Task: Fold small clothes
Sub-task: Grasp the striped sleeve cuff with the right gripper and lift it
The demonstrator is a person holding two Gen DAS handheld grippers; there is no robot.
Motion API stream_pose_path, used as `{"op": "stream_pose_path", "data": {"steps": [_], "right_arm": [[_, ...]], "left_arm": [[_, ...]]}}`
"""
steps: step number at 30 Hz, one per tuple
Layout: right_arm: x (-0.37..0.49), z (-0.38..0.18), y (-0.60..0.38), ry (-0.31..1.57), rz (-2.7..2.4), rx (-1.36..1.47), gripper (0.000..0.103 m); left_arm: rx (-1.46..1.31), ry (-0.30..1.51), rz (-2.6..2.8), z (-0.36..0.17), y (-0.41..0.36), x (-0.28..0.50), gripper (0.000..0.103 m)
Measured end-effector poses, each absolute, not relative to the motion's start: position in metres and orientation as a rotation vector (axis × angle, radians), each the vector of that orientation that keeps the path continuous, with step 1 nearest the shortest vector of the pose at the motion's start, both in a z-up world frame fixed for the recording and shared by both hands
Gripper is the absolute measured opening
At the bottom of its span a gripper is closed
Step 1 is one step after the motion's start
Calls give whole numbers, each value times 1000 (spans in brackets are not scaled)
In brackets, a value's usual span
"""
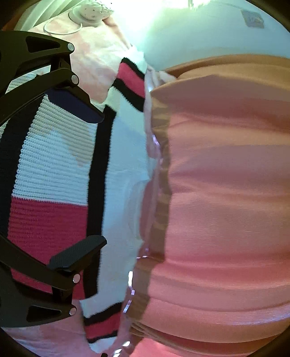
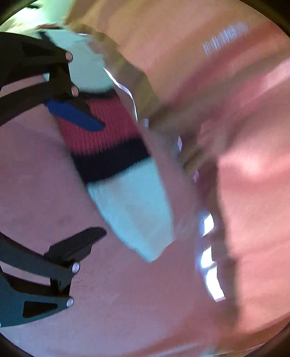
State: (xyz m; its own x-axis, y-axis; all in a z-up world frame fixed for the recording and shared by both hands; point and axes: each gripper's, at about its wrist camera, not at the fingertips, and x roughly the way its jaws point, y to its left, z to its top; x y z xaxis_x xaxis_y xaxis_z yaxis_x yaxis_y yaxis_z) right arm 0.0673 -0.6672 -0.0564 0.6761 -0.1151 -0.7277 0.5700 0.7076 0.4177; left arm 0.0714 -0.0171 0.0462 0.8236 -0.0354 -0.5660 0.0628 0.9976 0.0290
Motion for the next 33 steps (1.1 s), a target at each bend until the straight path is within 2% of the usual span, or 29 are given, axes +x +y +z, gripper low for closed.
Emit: {"op": "stream_pose_path", "data": {"steps": [3,8,9,10,14,16,21,24,26,30,32,33], "right_arm": [[69,-87,-696,708,-446,803,75],[87,-107,-717,670,-419,841,48],[90,-108,-718,669,-413,839,24],[93,-110,-720,665,-376,863,6],[98,-74,-700,568,-298,825,6],[112,-31,-665,510,-180,745,6],[168,74,-509,410,251,591,6],[203,93,-413,414,427,540,8],[230,85,-341,462,524,477,14],[232,74,-267,521,550,318,17],[217,78,-270,502,518,259,30],[201,78,-281,497,466,211,42]], "left_arm": [[51,601,-29,43,-15,80,98],[38,637,-3,36,-8,94,98],[28,644,-5,36,-7,95,98],[17,648,-5,36,-5,96,98],[-17,650,15,39,3,101,98],[-39,646,17,42,9,101,98],[-105,646,16,50,29,103,98],[-141,639,20,56,43,103,98],[-166,639,10,57,55,105,98],[-164,679,13,50,69,114,98],[-179,698,4,48,75,119,98],[-180,699,-3,47,76,121,98]]}}
